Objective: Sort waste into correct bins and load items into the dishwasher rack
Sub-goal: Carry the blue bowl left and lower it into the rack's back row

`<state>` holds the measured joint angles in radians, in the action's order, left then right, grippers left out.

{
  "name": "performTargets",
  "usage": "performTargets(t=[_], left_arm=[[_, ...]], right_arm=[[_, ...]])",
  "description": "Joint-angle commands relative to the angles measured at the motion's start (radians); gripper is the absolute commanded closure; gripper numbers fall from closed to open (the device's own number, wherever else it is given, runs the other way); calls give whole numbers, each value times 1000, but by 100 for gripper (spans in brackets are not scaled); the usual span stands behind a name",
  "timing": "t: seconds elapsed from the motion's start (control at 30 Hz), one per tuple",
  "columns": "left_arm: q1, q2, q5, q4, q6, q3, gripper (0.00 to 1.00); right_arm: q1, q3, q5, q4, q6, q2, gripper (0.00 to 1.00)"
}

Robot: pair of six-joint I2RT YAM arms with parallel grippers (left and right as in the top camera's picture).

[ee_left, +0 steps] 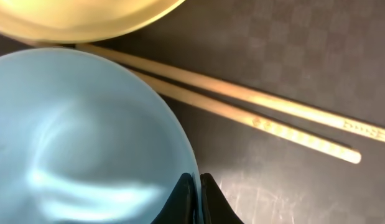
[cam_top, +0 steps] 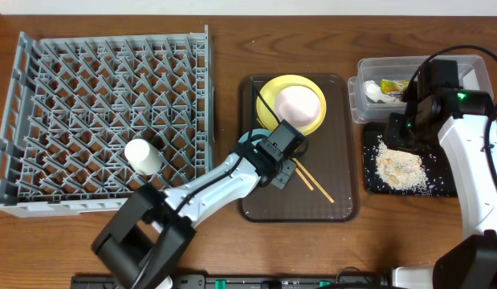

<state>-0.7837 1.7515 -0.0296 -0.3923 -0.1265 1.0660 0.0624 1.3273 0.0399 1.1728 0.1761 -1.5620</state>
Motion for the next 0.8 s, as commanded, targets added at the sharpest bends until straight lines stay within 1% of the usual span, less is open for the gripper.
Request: performTargets(t=[0.0, 0.17, 0.3, 0.4, 0.53, 0.6, 0.7, 0.77], left_arm=[[2, -76, -9, -49, -9, 29, 94], [23, -208, -79, -94, -5, 70, 94], [117, -309, -174, -93, -5, 79, 94], [254, -360, -307, -77, -5, 79, 94], [497, -374, -586, -27, -6, 82, 94], [620, -366, -714, 14, -28, 89, 94], [769, -349, -827, 76, -82, 111, 94], [844, -331, -879, 108, -111, 138, 94]], right_arm=[[6, 7, -13, 2, 10, 18, 71], [6, 7, -13, 2, 10, 18, 72], [6, 7, -13, 2, 10, 18, 72], [6, 7, -13, 2, 10, 18, 72], [6, 7, -12, 2, 10, 18, 72], [6, 7, -12, 2, 10, 18, 72], [6, 7, -12, 2, 10, 18, 72], [6, 7, -12, 2, 10, 18, 72]])
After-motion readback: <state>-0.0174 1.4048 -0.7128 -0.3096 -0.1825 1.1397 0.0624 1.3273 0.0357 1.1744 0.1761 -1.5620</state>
